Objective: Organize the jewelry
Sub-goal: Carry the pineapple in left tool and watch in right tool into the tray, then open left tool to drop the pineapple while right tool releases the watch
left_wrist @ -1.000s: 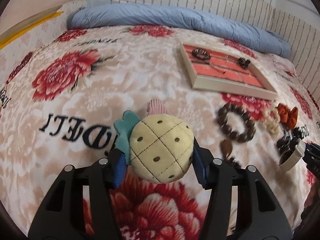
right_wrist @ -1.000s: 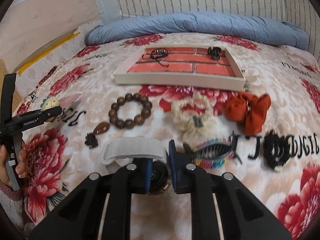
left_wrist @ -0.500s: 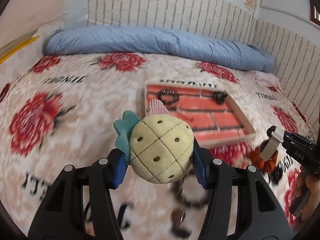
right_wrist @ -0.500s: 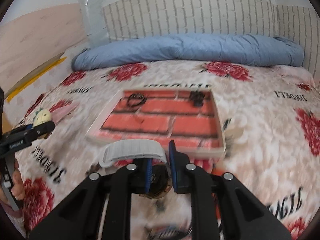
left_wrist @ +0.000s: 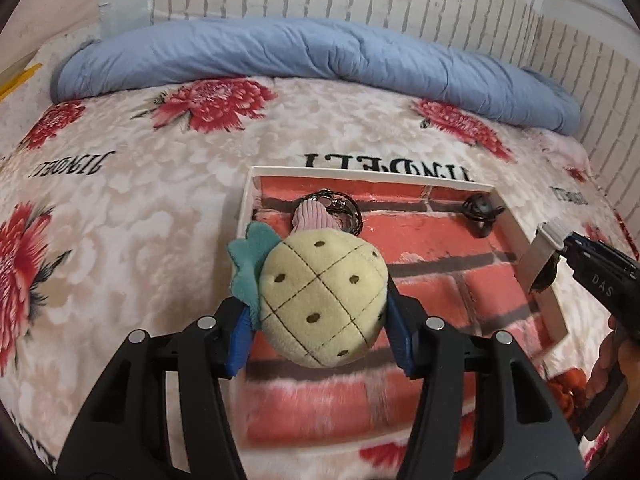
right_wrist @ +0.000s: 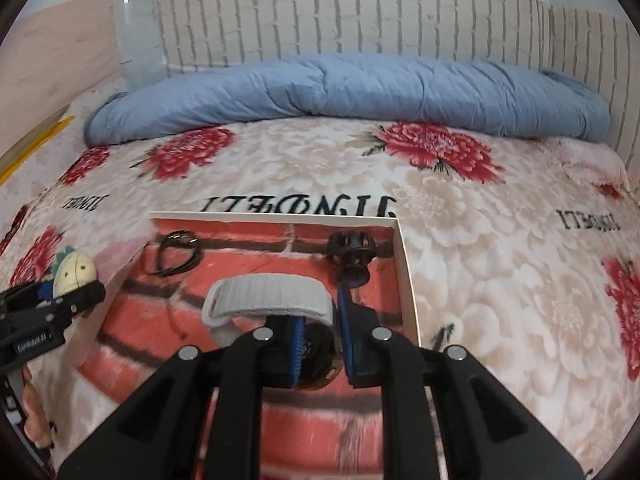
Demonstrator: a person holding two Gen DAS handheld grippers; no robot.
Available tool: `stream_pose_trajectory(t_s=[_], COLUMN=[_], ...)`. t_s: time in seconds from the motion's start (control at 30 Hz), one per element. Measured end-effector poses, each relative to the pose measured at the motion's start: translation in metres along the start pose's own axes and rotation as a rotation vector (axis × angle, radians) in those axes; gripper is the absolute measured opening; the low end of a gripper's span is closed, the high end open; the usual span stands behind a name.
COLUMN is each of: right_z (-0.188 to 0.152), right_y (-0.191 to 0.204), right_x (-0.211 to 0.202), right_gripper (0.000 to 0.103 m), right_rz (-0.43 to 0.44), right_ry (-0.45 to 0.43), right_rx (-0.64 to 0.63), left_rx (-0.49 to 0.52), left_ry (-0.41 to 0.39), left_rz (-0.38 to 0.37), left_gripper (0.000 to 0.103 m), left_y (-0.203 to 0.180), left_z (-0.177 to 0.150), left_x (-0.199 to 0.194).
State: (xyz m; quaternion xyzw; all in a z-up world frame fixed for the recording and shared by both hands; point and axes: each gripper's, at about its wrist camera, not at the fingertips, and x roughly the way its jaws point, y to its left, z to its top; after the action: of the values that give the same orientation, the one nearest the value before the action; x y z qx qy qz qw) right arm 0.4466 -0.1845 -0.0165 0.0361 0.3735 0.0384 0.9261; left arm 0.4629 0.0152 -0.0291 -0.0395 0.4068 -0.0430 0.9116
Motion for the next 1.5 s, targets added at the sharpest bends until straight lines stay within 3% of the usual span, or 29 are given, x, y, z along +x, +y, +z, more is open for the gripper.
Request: stream_pose_trajectory(t_s=[0.53,1.07,1.27,1.3,1.37,1.5], right_z=[0.003,-0.004,-0.004,-0.004,-0.005,-0.01], right_y=[-0.028,-0.027,-0.026,-0.027,-0.028,-0.026], right_x=[0.059,0.072,0.066,0.064,0.055,0.034], right_gripper=[0.016,0.016,0.017,0.019,0.041,0.051], right_rz=[-0.001,-0.049,-0.063,-0.062,-0.05,-0.061], right_ry=[0.045,0.111,0.11,0.111,0.113,0.1], right_rx=[0.089,0.037,0.005,0.007,0.011,-0.029], left_rx=[0.026,0.061,0.052,0.061,0.071,0.092], left_ry=[0.049,0.104,0.11,0.113,0.113,0.095], left_rz=[0.052,0.072,0.075,0.082,0.082,0.067], left_gripper=[0.055,0.056,0.063,0.065,0.07,0.084], left_y=[-0.006,-0.012,-0.008,-0.009,-0.01,-0.014], left_z=[0.003,-0.006,-0.005,-0.006,-0.007,-0.014], left_x=[0.059,0.064,0.065,0.064,0.062,0.046])
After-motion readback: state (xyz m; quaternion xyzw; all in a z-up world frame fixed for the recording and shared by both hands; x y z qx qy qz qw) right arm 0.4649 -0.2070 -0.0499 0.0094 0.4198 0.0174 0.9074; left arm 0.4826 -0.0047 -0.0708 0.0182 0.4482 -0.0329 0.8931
